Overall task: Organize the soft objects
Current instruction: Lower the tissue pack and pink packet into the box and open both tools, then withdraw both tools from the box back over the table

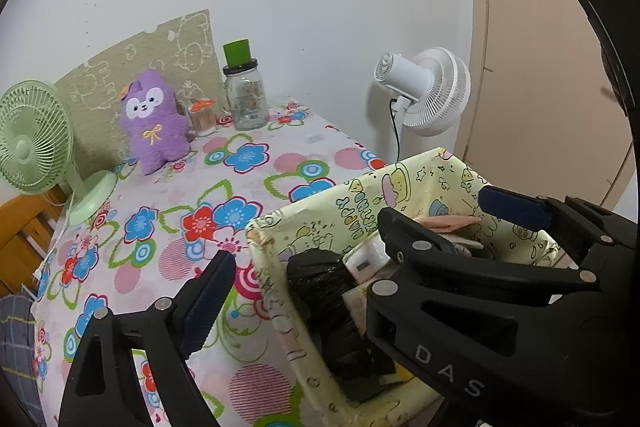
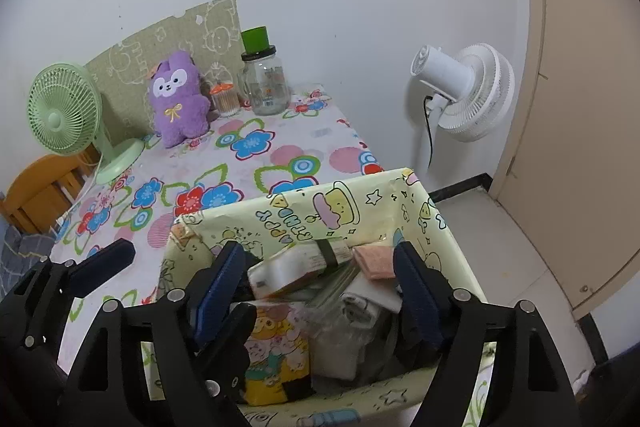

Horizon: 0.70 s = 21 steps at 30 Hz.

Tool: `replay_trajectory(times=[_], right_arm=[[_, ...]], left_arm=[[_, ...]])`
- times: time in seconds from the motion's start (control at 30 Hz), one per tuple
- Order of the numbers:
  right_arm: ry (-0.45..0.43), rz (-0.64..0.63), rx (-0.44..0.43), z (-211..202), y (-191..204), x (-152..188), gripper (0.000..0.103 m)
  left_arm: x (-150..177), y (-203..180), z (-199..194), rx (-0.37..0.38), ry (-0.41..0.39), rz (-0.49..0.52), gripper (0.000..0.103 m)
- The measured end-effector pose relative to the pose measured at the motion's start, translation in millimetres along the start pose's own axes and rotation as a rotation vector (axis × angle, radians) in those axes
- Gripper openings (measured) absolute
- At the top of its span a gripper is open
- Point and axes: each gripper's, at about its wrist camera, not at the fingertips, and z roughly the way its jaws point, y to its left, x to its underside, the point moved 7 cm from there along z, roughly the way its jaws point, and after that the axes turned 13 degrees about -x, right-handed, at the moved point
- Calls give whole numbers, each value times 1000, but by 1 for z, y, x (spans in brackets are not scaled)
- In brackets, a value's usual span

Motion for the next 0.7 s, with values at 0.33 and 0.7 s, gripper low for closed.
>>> replay_trajectory(times=[0.33, 0.7], right_arm=[[-17, -21, 3, -12, 29, 7, 85], [-24, -53, -3, -21, 65, 15, 85]], left_arm=[[10, 25, -16, -24, -22, -27, 99], [25, 57, -34, -55, -37, -52, 101]])
